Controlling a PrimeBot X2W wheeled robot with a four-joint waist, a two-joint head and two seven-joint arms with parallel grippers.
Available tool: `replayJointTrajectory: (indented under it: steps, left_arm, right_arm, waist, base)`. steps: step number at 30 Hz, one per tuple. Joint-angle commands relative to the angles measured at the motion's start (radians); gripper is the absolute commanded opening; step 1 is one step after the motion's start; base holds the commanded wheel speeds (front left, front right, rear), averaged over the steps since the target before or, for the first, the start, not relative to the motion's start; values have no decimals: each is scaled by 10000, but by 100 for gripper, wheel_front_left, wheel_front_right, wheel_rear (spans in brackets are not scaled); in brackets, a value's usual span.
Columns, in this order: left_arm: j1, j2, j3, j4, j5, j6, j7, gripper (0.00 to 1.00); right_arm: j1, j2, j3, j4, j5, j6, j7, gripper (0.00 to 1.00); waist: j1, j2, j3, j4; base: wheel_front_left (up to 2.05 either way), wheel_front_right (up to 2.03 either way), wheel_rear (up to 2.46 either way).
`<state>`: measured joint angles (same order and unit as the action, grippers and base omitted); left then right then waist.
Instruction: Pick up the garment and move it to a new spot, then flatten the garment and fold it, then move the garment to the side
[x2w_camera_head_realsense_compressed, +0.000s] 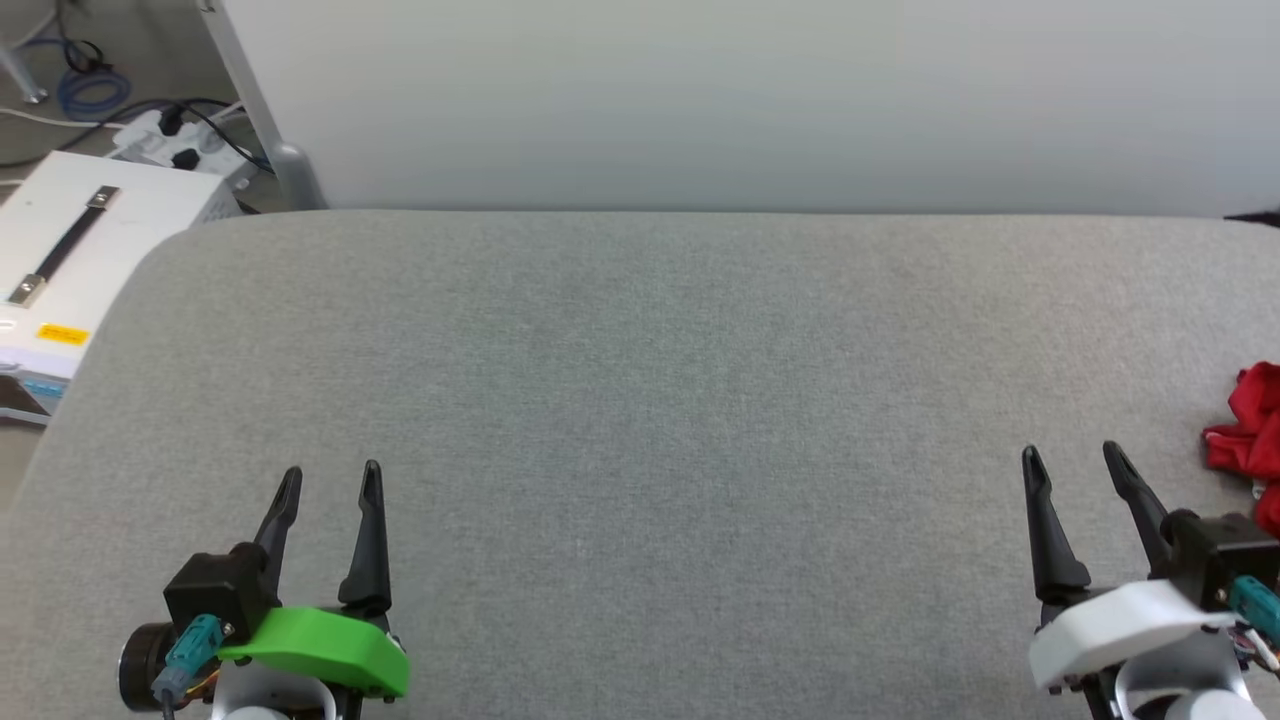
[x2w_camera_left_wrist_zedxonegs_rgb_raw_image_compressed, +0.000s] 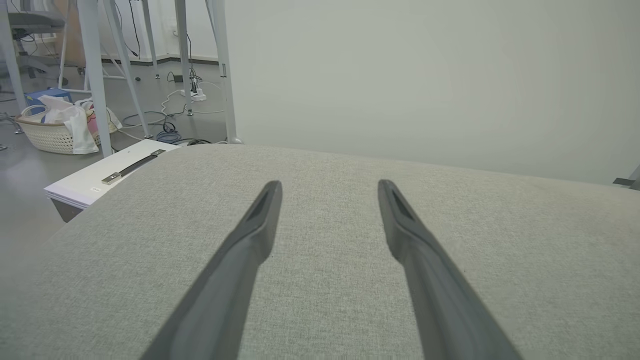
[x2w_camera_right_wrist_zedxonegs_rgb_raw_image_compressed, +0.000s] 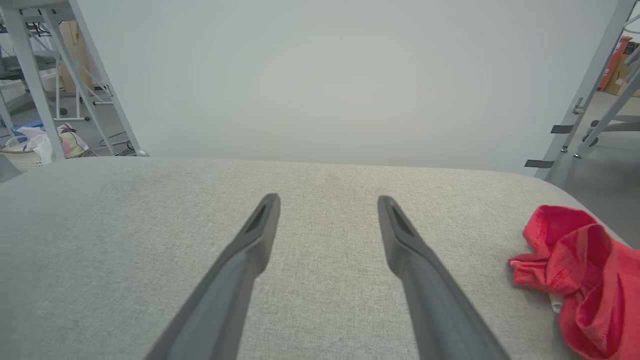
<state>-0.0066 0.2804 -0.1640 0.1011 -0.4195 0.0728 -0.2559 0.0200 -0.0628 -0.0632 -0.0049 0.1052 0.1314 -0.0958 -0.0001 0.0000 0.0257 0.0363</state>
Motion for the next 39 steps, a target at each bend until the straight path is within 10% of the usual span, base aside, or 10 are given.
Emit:
replayJointTrajectory:
  steps: [1,38,39]
  left_arm:
    - [193,42,27,101,90,-124,-58,100]
    - [372,-95,15,555,376,-461,-59,100]
    - [405,-77,44,531,251,-422,4,0]
  right_arm:
    - [318,52,54,-318,64,-7,94,100]
    - [2047,125,177,-2199,539,-7,918,100]
    - [2036,121,185,-2173,493,0,926,0]
  waist:
    - [1,0,-317,241]
    - [1,0,-375,-92]
    - [1,0,-381,-96]
  base:
    - [0,0,0]
    - [0,0,0]
    - [0,0,0]
